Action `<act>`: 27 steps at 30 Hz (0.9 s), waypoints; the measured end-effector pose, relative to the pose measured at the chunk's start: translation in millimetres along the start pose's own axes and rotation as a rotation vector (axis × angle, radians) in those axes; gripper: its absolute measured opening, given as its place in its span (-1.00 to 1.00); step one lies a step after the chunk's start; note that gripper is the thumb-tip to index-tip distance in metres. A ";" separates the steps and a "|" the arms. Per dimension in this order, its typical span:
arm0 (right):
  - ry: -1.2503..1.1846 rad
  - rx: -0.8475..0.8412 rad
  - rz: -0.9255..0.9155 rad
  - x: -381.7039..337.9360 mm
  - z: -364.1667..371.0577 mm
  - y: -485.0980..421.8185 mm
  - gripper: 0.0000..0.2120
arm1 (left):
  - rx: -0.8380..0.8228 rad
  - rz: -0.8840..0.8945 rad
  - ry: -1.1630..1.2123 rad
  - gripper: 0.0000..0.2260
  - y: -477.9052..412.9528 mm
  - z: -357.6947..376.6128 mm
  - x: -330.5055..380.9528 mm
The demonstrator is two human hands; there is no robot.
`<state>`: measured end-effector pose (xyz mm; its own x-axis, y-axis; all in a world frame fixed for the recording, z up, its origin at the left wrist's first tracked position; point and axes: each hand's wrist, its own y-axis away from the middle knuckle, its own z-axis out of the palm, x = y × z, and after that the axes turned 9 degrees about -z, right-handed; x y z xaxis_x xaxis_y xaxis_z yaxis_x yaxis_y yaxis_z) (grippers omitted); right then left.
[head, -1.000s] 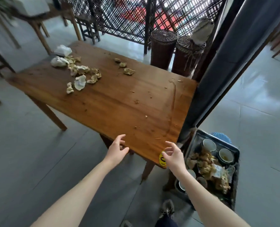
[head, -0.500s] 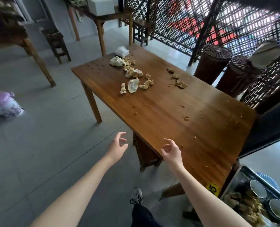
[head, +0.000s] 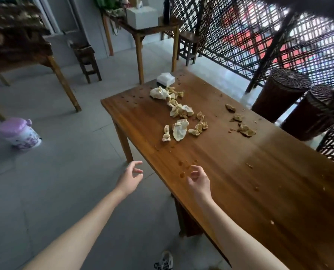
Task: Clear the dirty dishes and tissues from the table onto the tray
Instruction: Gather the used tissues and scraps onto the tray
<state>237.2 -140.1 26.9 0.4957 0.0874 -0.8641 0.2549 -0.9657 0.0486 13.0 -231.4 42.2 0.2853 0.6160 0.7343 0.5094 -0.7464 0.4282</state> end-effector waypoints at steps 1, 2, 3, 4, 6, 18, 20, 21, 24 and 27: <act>0.004 -0.002 -0.001 -3.6 4.0 -10.0 -0.63 | 0.002 0.002 0.001 -0.67 -9.7 -4.6 4.8; 0.011 -0.008 -0.001 -6.2 7.4 -18.1 -0.63 | -0.003 0.004 0.005 -0.67 -18.4 -8.0 8.5; 0.015 -0.011 0.000 -7.7 10.6 -25.7 -0.63 | -0.010 0.008 0.005 -0.67 -26.9 -10.7 12.0; 0.017 -0.012 0.004 -8.4 13.4 -33.3 -0.63 | -0.017 0.011 0.002 -0.67 -35.2 -13.3 15.3; 0.022 0.003 0.021 -9.7 18.8 -50.4 -0.62 | -0.026 0.013 0.003 -0.67 -52.8 -18.4 20.6; 0.110 0.162 0.077 -38.7 73.0 -170.3 -0.57 | -0.153 0.081 -0.022 -0.69 -198.7 -54.3 54.8; 0.113 0.166 0.108 -45.2 89.1 -191.0 -0.54 | -0.178 0.109 -0.025 -0.69 -230.9 -64.2 66.4; 0.115 0.155 0.132 -47.7 96.9 -200.9 -0.52 | -0.192 0.117 -0.025 -0.68 -246.3 -69.9 72.4; 0.134 0.119 0.242 -54.8 117.0 -231.7 -0.42 | -0.235 0.130 -0.037 -0.69 -289.0 -87.6 89.3; 0.165 0.144 0.313 -60.8 137.1 -253.2 -0.37 | -0.300 0.135 -0.087 -0.69 -323.9 -97.7 96.3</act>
<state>28.6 65.7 -1.6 0.6614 -0.1905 -0.7254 -0.0434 -0.9753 0.2166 -203.8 45.1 25.6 0.4086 0.5158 0.7530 0.2039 -0.8557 0.4755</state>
